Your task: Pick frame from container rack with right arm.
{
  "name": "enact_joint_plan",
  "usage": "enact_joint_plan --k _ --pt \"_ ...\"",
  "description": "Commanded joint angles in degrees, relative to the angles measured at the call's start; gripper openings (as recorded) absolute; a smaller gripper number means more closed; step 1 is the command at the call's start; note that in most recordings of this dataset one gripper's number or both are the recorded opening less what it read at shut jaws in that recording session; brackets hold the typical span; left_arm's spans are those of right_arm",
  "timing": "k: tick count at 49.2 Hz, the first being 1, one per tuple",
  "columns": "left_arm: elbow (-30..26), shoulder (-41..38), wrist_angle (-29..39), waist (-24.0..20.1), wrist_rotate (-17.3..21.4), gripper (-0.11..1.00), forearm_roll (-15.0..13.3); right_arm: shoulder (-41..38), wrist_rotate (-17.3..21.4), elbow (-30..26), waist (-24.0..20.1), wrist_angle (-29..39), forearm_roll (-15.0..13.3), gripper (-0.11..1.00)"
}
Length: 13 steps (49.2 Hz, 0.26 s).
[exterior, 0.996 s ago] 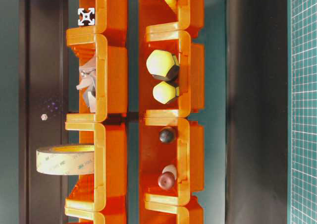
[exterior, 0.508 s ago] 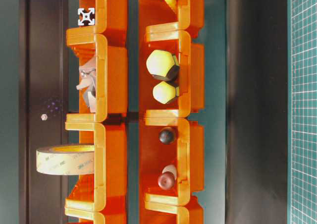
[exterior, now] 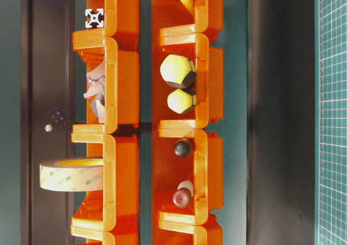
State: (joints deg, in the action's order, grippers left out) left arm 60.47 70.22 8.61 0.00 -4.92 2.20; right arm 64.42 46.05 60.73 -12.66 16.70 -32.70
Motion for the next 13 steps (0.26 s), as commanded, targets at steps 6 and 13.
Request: enact_joint_plan --k 6,13 --pt "-0.4 -0.5 -0.2 0.0 -0.2 0.0 0.2 1.9 0.1 0.3 0.3 0.6 0.0 0.83" --pt "-0.4 -0.4 -0.2 0.0 -0.2 0.0 0.2 3.4 0.1 0.9 0.4 0.6 0.0 0.83"
